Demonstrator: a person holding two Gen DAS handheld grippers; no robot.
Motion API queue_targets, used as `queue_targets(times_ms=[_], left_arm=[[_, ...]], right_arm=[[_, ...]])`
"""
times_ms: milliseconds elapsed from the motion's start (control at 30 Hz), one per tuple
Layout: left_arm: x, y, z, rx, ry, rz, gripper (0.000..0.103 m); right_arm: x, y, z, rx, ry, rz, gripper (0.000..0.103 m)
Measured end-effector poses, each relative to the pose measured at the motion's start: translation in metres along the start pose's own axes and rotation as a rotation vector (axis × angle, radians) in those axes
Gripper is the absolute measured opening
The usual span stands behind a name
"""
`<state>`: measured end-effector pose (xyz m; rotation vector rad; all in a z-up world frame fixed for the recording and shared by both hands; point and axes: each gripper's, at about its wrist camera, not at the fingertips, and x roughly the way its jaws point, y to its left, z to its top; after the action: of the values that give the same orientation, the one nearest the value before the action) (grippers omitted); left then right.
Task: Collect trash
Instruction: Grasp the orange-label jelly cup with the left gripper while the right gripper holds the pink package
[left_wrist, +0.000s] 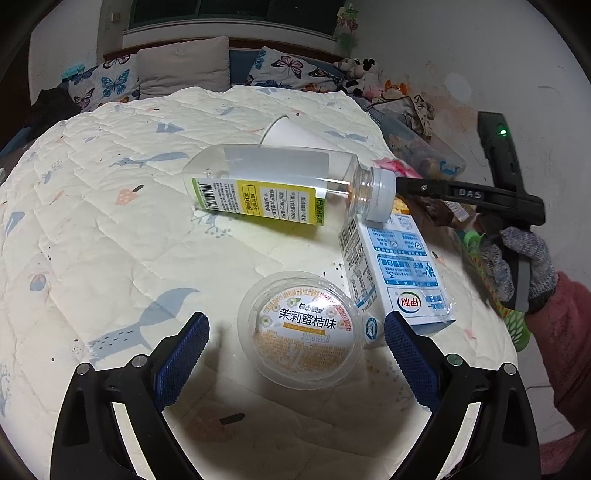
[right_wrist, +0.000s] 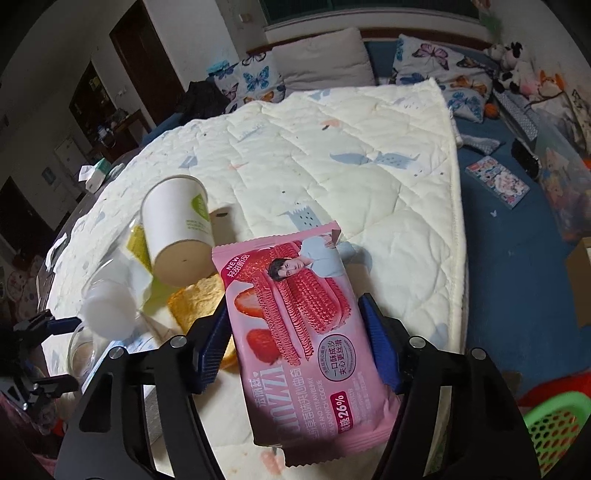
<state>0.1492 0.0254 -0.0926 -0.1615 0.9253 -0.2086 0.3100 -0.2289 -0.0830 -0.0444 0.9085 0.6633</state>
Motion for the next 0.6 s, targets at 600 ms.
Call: queue_targets(times_ms=[600], left_arm=[[0.004, -0.007, -0.003, 0.139, -0.007, 0.032, 0.078]], right_arm=[[-0.082, 0.023, -0.039, 0.050, -0.135, -0.017, 0.067]])
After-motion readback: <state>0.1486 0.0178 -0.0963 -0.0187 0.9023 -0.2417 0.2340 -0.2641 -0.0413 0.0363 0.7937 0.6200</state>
